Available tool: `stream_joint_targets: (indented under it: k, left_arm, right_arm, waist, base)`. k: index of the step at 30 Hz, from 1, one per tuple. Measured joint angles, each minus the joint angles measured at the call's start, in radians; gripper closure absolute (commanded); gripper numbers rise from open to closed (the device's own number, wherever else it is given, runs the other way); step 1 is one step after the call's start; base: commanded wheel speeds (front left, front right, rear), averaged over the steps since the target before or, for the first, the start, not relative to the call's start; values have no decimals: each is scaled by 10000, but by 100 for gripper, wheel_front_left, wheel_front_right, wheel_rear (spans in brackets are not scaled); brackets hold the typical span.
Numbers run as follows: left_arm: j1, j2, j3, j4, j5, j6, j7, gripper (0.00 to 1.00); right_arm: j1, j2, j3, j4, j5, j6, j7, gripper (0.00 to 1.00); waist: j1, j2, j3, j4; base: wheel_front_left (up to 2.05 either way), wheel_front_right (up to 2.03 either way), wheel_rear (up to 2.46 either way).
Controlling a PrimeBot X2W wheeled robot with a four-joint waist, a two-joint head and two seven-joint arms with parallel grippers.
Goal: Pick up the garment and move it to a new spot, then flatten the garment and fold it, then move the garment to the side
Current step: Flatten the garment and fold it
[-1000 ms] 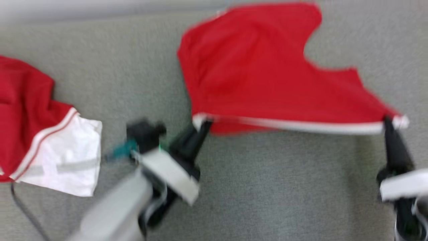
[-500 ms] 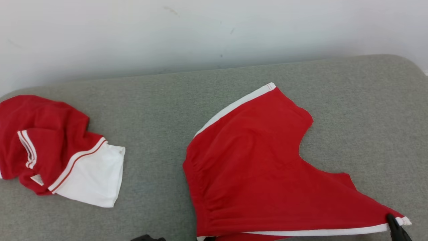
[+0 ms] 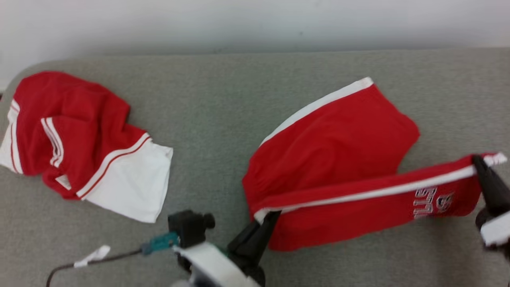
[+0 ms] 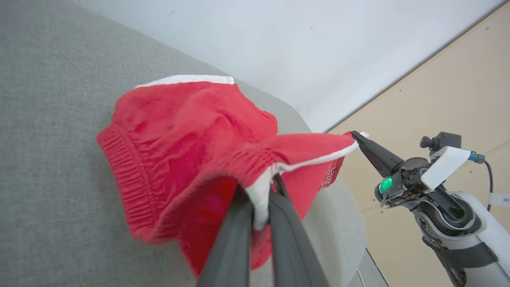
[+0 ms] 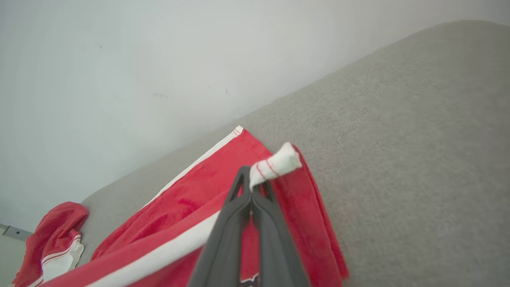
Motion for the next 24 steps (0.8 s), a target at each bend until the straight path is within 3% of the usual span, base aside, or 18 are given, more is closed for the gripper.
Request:
stream_joint_targets:
  k: [10,16,22,23,24]
  left_arm:
    - [-2626,-1243,228,1764,209,58,416,100]
    - [-3641,-1967,303,3066,205,-196,176,100]
    - [-4196,-2311,157,3990,205,-345,-21,100]
    - [-4271,-2341,140,4102,205,-387,-27,91]
    - [-4325,-2359,107,4197,201,-399,-35,61]
  right_arm:
    - [-4261,132,-826,2393,-1684,0,1329,100]
    - [-5617,82,-819,3486,-2594,0,1411,100]
    - [-6170,0,-600,4257,-3058,0,1175,100]
    - [-6200,-12,-552,4320,-3106,0,1172,76]
    - [-6206,-8,-514,4389,-3116,0,1118,18]
  waist:
    - [2,0,1327,1218]
    - [3,0,2063,1888]
    - [3,0,2435,2303]
    - [3,0,2463,2319]
    - [3,0,2471,2315]
  base:
    - [0,0,0]
    - [0,0,0]
    - [0,0,0]
    - [0,0,0]
    - [0,0,0]
